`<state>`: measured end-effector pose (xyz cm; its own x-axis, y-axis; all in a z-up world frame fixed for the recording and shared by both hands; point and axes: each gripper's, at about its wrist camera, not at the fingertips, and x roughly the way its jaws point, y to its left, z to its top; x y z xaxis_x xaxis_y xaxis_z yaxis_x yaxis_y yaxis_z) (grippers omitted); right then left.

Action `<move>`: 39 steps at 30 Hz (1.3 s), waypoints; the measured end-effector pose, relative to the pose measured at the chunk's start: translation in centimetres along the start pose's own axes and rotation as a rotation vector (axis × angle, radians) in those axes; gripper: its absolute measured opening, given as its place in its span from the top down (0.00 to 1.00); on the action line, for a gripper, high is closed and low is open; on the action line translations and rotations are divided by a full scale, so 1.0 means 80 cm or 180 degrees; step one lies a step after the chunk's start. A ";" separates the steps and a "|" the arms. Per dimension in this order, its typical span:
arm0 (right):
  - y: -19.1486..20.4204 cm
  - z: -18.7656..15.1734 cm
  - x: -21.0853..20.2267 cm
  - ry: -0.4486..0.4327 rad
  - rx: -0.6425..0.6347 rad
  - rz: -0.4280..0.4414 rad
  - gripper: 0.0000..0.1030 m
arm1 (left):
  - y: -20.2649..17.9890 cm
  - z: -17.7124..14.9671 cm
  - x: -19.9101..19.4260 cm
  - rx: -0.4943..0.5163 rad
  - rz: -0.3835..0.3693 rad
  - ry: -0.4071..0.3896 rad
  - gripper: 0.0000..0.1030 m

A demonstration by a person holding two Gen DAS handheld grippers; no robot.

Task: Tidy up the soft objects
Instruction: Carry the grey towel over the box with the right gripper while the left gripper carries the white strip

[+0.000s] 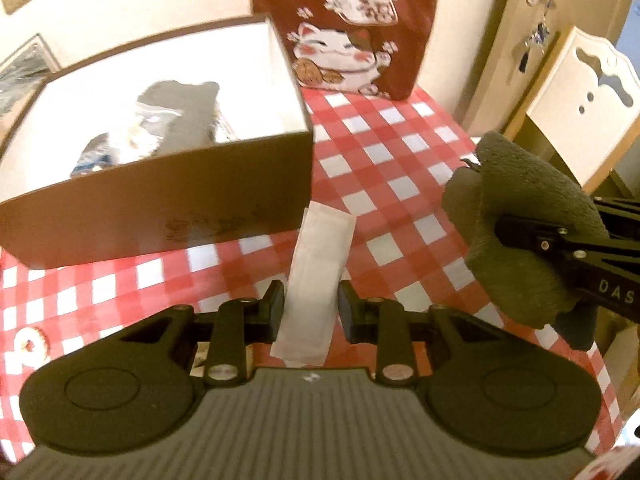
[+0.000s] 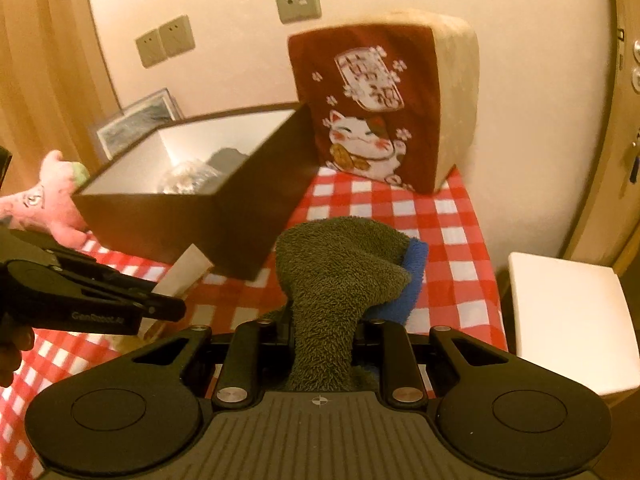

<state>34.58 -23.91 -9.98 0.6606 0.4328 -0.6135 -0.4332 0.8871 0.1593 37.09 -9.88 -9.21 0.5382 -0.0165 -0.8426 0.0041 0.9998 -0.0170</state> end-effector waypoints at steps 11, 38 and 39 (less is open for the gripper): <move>0.045 0.018 -0.032 -0.0209 -0.0064 0.0177 0.79 | 0.042 -0.010 -0.066 -0.0130 0.0103 -0.0229 0.74; 0.177 0.146 0.025 -0.0536 -0.0418 0.0521 0.79 | 0.225 0.059 -0.128 -0.0300 0.0584 -0.0665 0.74; 0.178 0.152 0.031 -0.0534 -0.0429 0.0497 0.79 | 0.230 0.065 -0.126 -0.0299 0.0595 -0.0660 0.74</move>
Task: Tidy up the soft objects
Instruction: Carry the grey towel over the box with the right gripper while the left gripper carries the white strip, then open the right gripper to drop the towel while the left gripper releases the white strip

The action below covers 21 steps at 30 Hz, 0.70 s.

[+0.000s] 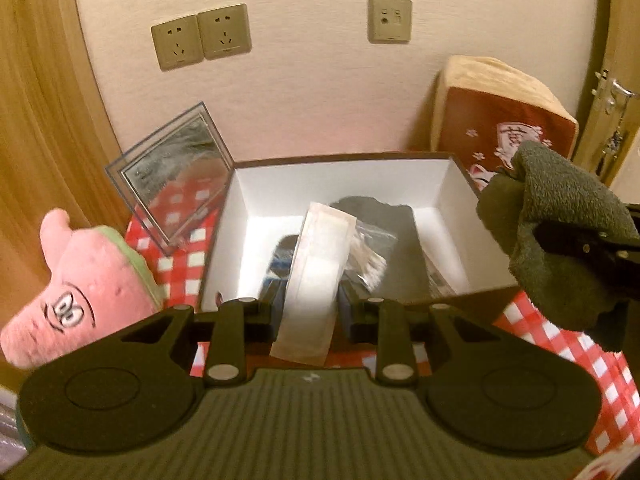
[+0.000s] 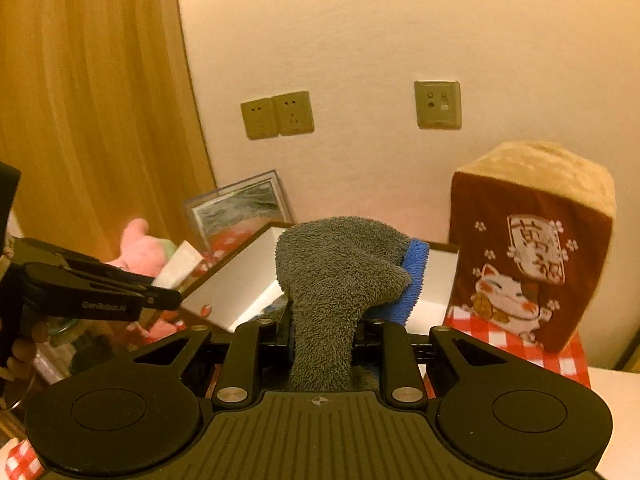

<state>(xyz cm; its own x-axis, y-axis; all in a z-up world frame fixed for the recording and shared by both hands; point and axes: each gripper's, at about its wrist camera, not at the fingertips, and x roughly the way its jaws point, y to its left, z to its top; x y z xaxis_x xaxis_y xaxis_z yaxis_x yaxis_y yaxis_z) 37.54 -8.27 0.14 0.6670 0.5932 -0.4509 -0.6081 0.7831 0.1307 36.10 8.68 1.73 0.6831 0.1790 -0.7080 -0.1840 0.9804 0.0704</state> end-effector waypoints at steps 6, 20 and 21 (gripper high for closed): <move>-0.012 0.019 0.040 0.0048 -0.0005 -0.0091 0.79 | 0.015 0.022 0.029 -0.0010 0.0053 0.0031 0.74; -0.047 0.027 0.131 0.0334 0.0050 -0.0378 0.79 | 0.030 0.047 0.099 -0.0011 0.0078 0.0180 0.74; -0.049 0.027 0.136 0.0344 0.0048 -0.0392 0.79 | 0.030 0.047 0.103 -0.0010 0.0076 0.0193 0.74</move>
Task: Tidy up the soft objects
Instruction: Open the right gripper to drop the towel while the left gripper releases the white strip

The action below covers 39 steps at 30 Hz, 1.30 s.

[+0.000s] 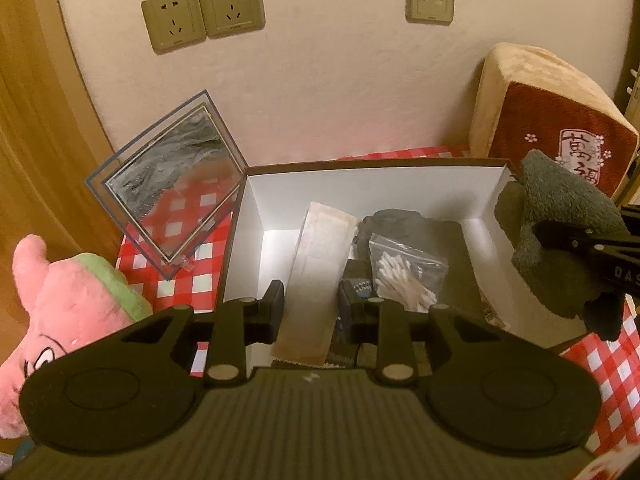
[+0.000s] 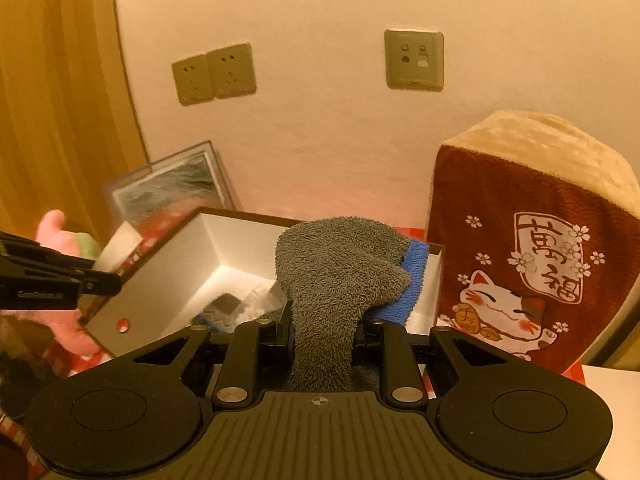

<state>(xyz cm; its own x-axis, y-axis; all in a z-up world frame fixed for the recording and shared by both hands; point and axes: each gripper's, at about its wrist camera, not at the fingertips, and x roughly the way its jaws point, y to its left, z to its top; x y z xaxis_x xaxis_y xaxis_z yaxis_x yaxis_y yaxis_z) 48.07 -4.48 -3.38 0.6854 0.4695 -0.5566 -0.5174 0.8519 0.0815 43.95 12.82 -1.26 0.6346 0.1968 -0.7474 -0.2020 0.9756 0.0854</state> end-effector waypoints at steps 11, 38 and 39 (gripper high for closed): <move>-0.017 0.002 0.033 -0.0046 0.0114 -0.0073 0.35 | 0.001 0.003 0.035 -0.0005 -0.0048 0.0086 0.74; -0.026 -0.010 0.029 0.0081 0.0196 -0.0115 0.35 | 0.005 0.005 0.049 -0.0043 -0.0019 0.0074 0.56; -0.025 -0.010 0.028 0.0080 0.0196 -0.0114 0.35 | 0.006 0.005 0.047 -0.0045 -0.0020 0.0075 0.56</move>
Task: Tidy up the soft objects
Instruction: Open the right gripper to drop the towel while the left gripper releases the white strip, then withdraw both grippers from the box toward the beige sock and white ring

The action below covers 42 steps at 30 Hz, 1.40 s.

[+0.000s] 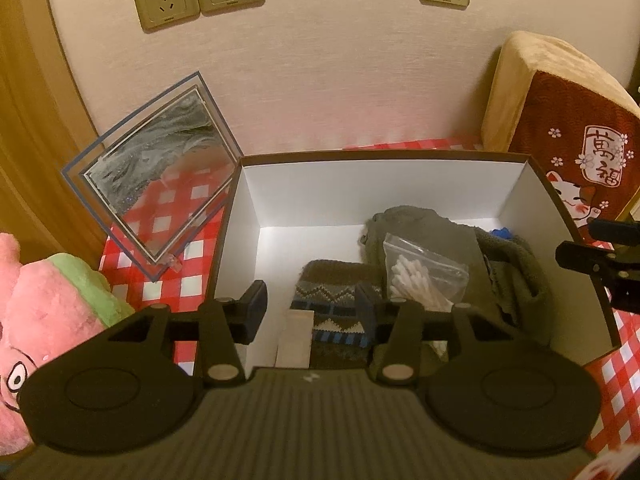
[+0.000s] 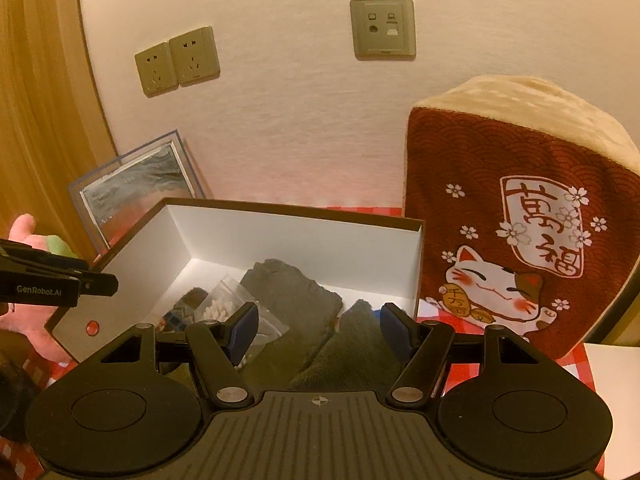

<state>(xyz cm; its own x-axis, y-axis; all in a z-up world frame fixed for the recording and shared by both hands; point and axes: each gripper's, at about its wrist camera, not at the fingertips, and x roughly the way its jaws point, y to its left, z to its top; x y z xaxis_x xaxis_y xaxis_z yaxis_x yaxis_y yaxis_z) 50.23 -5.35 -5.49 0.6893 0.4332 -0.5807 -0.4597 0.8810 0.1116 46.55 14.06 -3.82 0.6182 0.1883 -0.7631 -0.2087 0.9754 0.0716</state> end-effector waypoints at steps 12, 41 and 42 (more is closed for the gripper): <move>0.000 -0.010 -0.021 -0.0013 0.0042 0.0020 0.34 | 0.003 -0.009 -0.021 -0.0062 -0.0021 -0.0020 0.56; 0.030 -0.078 -0.135 0.0005 0.0180 0.0353 0.34 | 0.013 -0.119 -0.143 -0.0374 -0.0081 -0.0013 0.56; 0.032 -0.082 -0.137 0.0030 0.0181 0.0361 0.34 | 0.013 -0.125 -0.145 -0.0375 -0.0073 0.0005 0.56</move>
<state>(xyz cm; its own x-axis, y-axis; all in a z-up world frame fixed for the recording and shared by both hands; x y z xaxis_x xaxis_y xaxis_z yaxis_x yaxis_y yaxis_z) 37.85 -9.06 -4.16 0.6294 0.5291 -0.5692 -0.5017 0.8360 0.2223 31.58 11.73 -1.31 0.6228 0.1657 -0.7646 -0.2821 0.9591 -0.0219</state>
